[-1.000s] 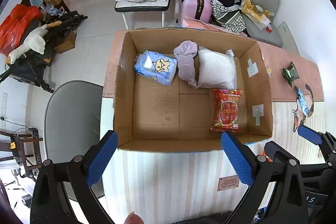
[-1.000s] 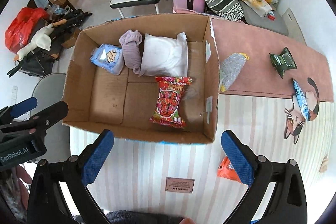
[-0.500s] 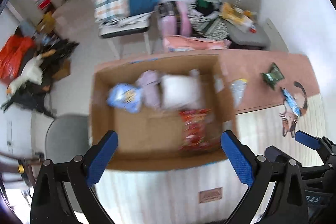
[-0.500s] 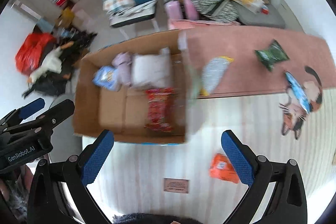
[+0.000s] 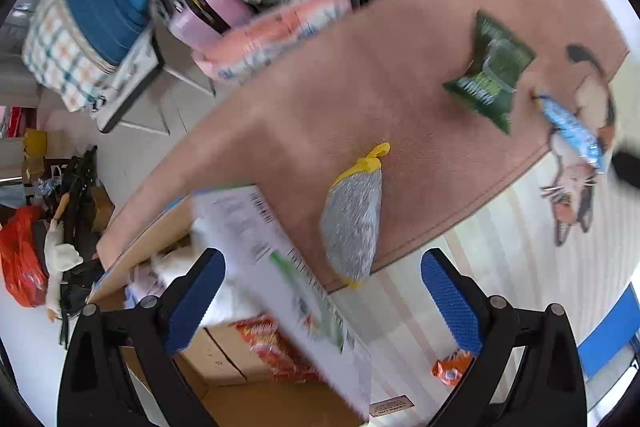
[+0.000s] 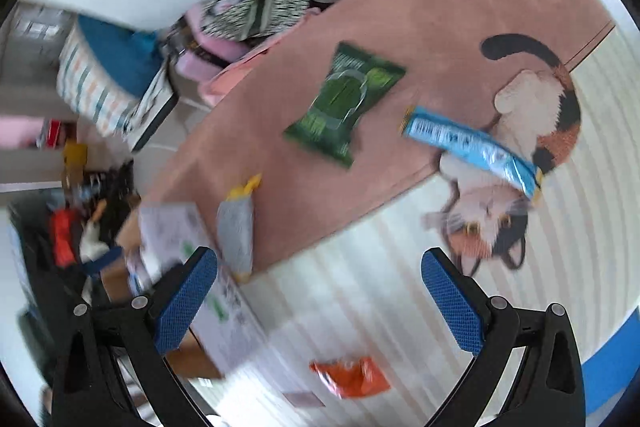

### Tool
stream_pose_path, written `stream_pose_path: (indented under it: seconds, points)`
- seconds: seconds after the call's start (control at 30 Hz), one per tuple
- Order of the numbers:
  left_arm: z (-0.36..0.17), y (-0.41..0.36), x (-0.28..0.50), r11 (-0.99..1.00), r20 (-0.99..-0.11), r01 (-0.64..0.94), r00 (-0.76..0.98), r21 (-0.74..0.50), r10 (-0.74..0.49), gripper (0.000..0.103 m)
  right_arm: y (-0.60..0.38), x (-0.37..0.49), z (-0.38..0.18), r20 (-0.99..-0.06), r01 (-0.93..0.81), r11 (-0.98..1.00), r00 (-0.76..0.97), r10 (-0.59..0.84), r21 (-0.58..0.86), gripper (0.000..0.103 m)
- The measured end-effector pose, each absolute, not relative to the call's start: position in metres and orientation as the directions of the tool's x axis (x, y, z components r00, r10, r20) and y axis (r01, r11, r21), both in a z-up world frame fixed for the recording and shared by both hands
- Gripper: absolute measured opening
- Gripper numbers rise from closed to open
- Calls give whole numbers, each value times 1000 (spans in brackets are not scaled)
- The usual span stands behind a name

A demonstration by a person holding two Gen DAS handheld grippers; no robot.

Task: Organize soft objects
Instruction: 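Grasp the silver scrubber with the left tool while the right tool grasps the green Deeyeo bag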

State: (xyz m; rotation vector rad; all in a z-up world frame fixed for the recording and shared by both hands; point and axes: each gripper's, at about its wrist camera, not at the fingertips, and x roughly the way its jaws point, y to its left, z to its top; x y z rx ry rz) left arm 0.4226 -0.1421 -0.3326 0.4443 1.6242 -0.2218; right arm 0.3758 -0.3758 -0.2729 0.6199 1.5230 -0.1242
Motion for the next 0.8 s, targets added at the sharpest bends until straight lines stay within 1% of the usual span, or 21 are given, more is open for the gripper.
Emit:
stream_pose_path:
  seconds: [0.13,0.23,0.43,0.53,0.63,0.67,0.7,0.73,0.77,0.8]
  points:
    - [-384,-155,441,897,-966,428,-162,114,200,101,-396,424,-311,-945,500,814,29,325,295,103]
    - [-411,-154,449,906,-952,412,-227,96,204,100,-401,453,-341,-943,520,808,-15,332,276,103]
    - [-444,-157,452,903,-921,425,-325,62,216,100,-400,480,-392,-933,559,798,-115,342,224,101]
    - [-455,-159,447,897,-906,439,-359,49,225,100,-396,486,-409,-930,553,811,-160,330,192,94]
    - [-461,-161,443,894,-900,447,-370,46,231,100,-397,489,-422,-928,559,811,-182,325,174,92]
    - [-462,-163,442,894,-899,447,-373,42,229,98,-397,490,-426,-927,560,811,-190,323,168,87]
    - [-463,-163,440,895,-899,444,-377,39,226,91,-396,492,-430,-925,557,815,-204,319,158,79]
    - [-464,-163,438,898,-896,438,-382,40,226,66,-396,494,-434,-923,554,819,-218,315,149,73]
    - [-465,-162,437,903,-892,428,-397,29,217,50,-395,494,-435,-925,547,826,-228,304,136,63]
    - [-464,-161,436,914,-892,406,-411,9,191,50,-394,495,-435,-930,539,833,-232,286,122,50]
